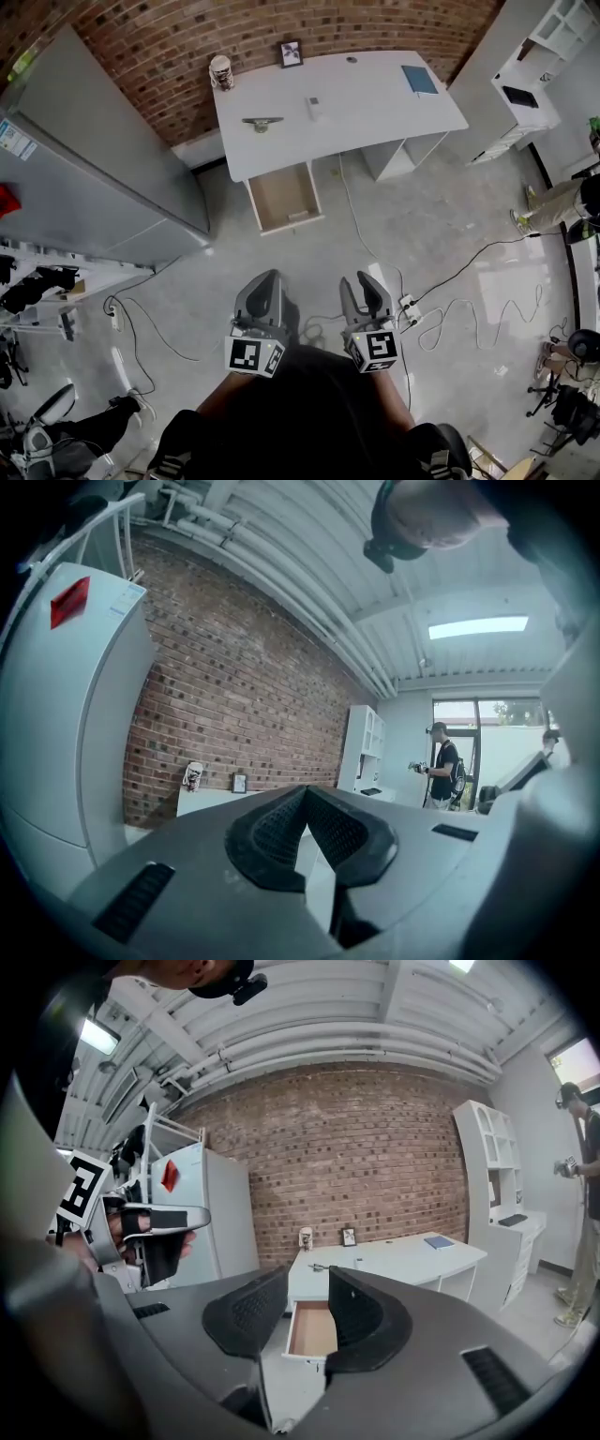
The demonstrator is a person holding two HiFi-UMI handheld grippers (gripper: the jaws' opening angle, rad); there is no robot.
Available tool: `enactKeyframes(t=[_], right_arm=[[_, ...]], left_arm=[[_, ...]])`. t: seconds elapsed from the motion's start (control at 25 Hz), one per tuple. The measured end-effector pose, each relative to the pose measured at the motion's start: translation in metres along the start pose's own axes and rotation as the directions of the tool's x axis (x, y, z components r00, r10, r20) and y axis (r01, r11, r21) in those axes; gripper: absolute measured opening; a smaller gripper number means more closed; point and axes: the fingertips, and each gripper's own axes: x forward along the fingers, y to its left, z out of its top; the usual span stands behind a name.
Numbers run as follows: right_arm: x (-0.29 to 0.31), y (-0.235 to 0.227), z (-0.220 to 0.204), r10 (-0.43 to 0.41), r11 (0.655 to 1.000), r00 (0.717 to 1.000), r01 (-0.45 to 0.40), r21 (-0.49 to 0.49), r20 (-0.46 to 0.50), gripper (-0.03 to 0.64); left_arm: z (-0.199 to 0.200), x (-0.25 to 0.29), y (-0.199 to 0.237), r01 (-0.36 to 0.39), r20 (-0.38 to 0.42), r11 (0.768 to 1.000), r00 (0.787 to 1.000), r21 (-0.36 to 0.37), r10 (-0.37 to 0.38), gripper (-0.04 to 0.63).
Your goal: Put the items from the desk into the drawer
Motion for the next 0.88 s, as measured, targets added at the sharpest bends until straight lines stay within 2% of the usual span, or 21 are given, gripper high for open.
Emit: enactKeyframes(t=[0.32, 0.6, 0.88], right_arm=[[0.093, -0.006, 0.031, -0.039, 0.999, 0.999, 0.039, 0.002, -0.023, 0.118], [0.160, -0.007, 0.041, -0.082, 0.997, 0.996, 0.081, -0.011, -0.025, 0.118], [0.198, -0.017, 0.049, -0.082, 0.997, 0.996, 0.082, -0.012, -0.031, 0.118]], left_arm=[[0.023, 0.073, 0.064, 0.036, -0.006, 0.999, 0.999, -0.019, -0.036, 0.002], [0.028, 0.111, 0.118, 0.066, -0.015, 0.997, 0.998, -0.028, -0.067, 0.002], [0.033, 0.135, 0.137, 0.052, -0.017, 0.998, 0.998, -0.035, -0.052, 0.002]])
